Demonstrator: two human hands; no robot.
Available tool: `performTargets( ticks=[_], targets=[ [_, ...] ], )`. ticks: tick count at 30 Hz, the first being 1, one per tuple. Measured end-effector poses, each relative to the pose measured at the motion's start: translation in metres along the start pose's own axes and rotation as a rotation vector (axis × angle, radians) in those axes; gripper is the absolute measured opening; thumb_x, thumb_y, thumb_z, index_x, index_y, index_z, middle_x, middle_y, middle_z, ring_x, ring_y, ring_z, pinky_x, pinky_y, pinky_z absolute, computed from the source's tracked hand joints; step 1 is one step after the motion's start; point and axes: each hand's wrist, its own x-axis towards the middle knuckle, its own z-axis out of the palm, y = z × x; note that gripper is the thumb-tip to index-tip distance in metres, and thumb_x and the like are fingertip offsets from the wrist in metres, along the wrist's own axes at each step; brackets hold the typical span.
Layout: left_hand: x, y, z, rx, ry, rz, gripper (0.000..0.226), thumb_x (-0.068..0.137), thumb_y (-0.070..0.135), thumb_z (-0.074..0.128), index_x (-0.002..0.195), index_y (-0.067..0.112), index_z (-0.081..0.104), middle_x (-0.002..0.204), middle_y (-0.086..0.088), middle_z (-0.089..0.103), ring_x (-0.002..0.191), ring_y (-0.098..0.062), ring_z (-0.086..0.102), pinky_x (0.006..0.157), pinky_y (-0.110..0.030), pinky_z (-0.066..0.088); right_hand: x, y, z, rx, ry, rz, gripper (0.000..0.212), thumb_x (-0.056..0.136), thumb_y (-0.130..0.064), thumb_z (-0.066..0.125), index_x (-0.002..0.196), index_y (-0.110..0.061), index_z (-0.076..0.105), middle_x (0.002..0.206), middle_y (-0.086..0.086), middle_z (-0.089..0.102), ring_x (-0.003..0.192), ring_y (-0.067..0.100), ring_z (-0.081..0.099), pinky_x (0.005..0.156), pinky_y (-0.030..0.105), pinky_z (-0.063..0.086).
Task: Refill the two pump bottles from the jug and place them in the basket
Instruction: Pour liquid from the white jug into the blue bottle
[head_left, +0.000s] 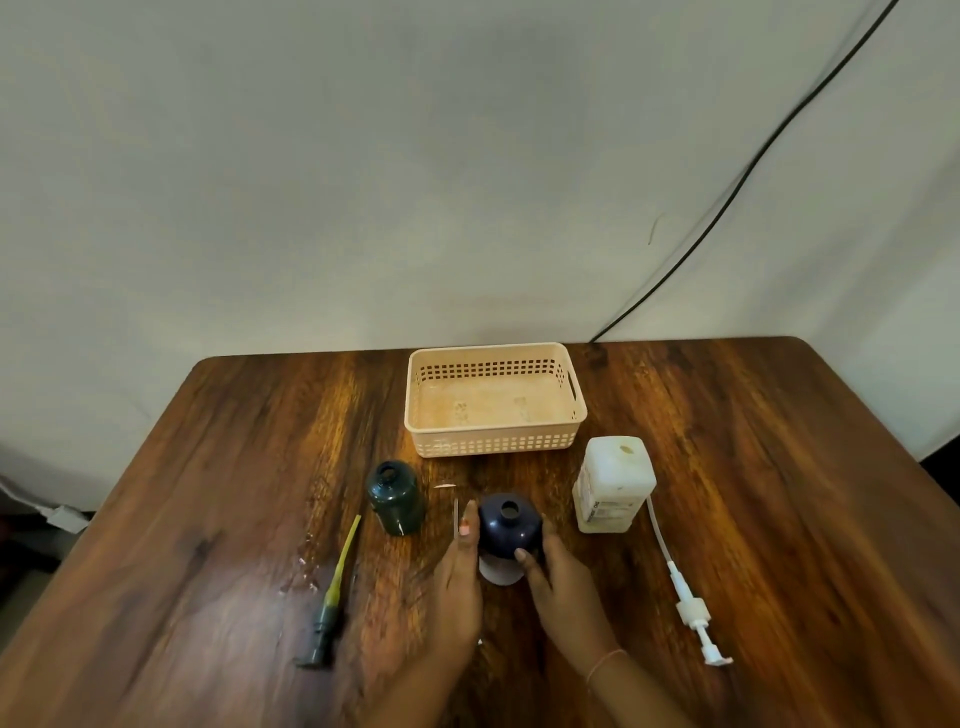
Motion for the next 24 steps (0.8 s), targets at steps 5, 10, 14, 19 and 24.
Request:
performTargets(
  ticks=[5, 10, 14, 19, 24],
  targets=[
    [-0.009, -0.002, 0.002, -0.041, 0.011, -0.007, 0.044, 0.100, 0.028, 0.031, 0.142, 0.016, 0.037, 0.141, 0.008, 0.041, 0.127, -0.001, 0.036, 0.101, -0.014, 0.030, -0.010, 0.000, 0.002, -0.007, 0.007, 0.009, 0.042, 0.092, -0.035, 0.047, 0.132, -0.024, 0.039, 0.118, -0.005, 0.060, 0.108, 0.008, 0.057, 0.093, 0.028, 0.048],
    [-0.005, -0.011, 0.001, 0.253, 0.006, 0.086, 0.065, 0.090, 0.017, 0.060, 0.146, 0.016, 0.027, 0.152, 0.006, 0.029, 0.139, -0.010, 0.029, 0.111, -0.022, 0.027, -0.016, 0.001, 0.001, -0.008, 0.007, 0.039, 0.041, 0.095, -0.026, 0.044, 0.135, -0.021, 0.041, 0.127, -0.002, 0.057, 0.114, 0.009, 0.052, 0.098, 0.027, 0.044],
    [-0.006, -0.006, 0.001, 0.427, 0.053, 0.164, 0.100, 0.076, 0.022, 0.076, 0.151, 0.020, 0.010, 0.152, 0.017, 0.009, 0.140, 0.000, 0.009, 0.113, -0.019, 0.014, -0.013, 0.000, -0.019, -0.194, 0.596, -0.012, 0.043, 0.088, -0.017, 0.055, 0.130, -0.016, 0.046, 0.137, 0.010, 0.049, 0.129, 0.022, 0.041, 0.102, 0.041, 0.041],
    [-0.003, 0.002, 0.007, 0.469, 0.070, 0.157, 0.096, 0.073, 0.020, 0.079, 0.148, 0.017, 0.021, 0.154, 0.011, 0.019, 0.145, -0.007, 0.012, 0.116, -0.022, 0.016, 0.032, 0.002, -0.048, -0.060, 0.687, 0.195, 0.109, 0.063, -0.039, 0.081, 0.144, -0.013, 0.013, 0.151, 0.016, 0.021, 0.139, 0.034, 0.021, 0.105, 0.049, 0.032],
    [-0.002, 0.006, 0.007, 0.450, 0.076, 0.114, 0.084, 0.072, 0.009, 0.078, 0.144, 0.012, 0.034, 0.152, 0.001, 0.034, 0.141, -0.012, 0.029, 0.112, -0.022, 0.027, 0.045, 0.009, -0.052, 0.133, 0.647, 0.165, 0.088, 0.066, -0.022, 0.081, 0.137, -0.011, 0.030, 0.136, 0.016, 0.045, 0.126, 0.033, 0.044, 0.094, 0.047, 0.046]
  ],
)
